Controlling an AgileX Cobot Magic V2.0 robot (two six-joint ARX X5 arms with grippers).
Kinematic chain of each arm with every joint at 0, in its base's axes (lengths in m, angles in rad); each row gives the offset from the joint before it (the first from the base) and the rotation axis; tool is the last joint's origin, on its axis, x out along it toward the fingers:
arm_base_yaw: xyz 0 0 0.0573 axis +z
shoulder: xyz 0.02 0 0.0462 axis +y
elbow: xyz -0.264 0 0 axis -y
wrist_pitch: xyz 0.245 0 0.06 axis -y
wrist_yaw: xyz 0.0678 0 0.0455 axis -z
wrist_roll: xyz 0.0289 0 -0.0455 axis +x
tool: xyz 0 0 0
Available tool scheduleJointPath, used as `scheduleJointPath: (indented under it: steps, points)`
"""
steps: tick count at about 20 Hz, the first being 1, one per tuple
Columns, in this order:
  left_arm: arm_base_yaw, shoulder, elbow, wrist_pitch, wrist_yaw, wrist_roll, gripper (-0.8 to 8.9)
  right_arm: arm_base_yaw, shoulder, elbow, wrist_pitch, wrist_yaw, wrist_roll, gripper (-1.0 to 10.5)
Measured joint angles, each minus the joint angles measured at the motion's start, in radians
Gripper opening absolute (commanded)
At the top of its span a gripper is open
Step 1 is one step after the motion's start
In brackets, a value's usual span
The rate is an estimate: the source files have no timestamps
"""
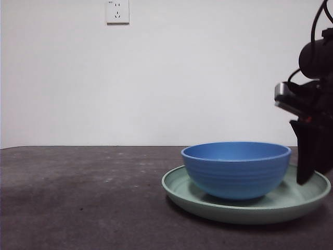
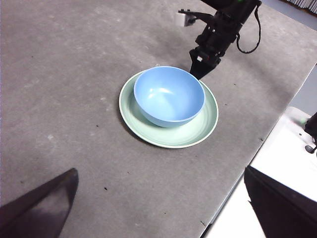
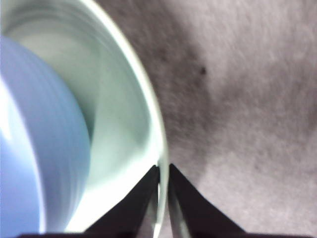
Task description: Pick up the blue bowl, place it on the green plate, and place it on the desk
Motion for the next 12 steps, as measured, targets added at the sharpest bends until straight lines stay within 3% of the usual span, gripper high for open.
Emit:
scheduleJointPath:
  steps: [4, 12]
  points:
    - [0.000, 0.000, 0.000, 0.000, 0.000, 0.000, 5.62, 0.001, 0.001, 0.106, -0.029, -0.061, 0.031, 0.1]
    - [0.000, 0.000, 0.000, 0.000, 0.000, 0.000, 5.62, 0.080, 0.045, 0.231, 0.030, -0.073, 0.184, 0.1]
